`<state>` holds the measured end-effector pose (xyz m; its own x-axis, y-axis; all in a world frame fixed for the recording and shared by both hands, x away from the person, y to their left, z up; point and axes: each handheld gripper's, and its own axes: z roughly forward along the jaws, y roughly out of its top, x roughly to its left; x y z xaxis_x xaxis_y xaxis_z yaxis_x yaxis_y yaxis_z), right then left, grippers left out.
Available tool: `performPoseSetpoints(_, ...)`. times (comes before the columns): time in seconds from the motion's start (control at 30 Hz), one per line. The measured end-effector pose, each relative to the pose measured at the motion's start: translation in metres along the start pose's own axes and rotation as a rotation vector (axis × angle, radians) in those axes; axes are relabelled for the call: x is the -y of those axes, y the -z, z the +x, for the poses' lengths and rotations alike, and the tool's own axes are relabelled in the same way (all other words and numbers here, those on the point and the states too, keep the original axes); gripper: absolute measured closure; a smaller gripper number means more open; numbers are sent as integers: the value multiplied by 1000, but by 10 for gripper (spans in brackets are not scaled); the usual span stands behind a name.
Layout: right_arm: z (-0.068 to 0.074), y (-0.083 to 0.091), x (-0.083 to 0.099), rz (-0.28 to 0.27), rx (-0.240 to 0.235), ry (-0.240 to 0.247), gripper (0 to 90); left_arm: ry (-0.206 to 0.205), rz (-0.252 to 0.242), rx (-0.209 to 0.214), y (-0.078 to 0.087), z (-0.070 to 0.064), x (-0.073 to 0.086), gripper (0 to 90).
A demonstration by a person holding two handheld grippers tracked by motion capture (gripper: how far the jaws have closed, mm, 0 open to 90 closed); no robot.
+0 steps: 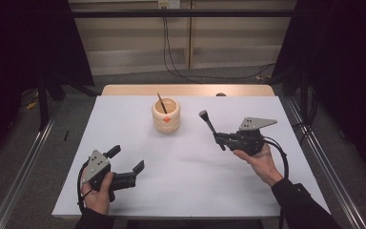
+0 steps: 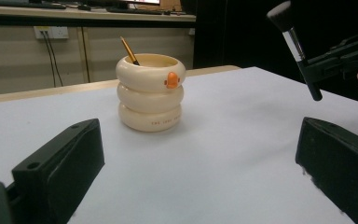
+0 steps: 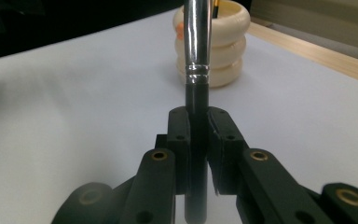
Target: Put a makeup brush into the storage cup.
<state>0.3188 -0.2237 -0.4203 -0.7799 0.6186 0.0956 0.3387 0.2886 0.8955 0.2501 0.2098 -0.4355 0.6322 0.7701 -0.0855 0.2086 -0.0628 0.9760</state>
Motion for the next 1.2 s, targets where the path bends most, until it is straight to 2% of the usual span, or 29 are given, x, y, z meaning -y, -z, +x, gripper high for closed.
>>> performPoseSetpoints(0.1,0,1,1,-45,-11,-8,804,-1,-1,-3,1,1,0,8)
performPoseSetpoints(0.13,-1,2,1,-65,-34,-14,804,0,-2,-4,1,1,0,7)
performPoseSetpoints(0.3,-3,7,1,-118,-38,-20,804,-2,0,-3,0,0,0,7)
performPoseSetpoints(0.37,-3,9,1,-134,-18,-17,803,0,0,-7,0,0,0,7)
performPoseSetpoints(0.77,-1,15,-2,-165,-40,-13,804,9,3,21,0,-2,-2,14)
performPoseSetpoints(1.07,2,19,-3,-183,-63,-5,804,-14,1,52,-1,-6,-5,25)
performPoseSetpoints(1.2,5,17,-4,-184,-79,2,804,-11,-2,64,-2,-8,-7,25)
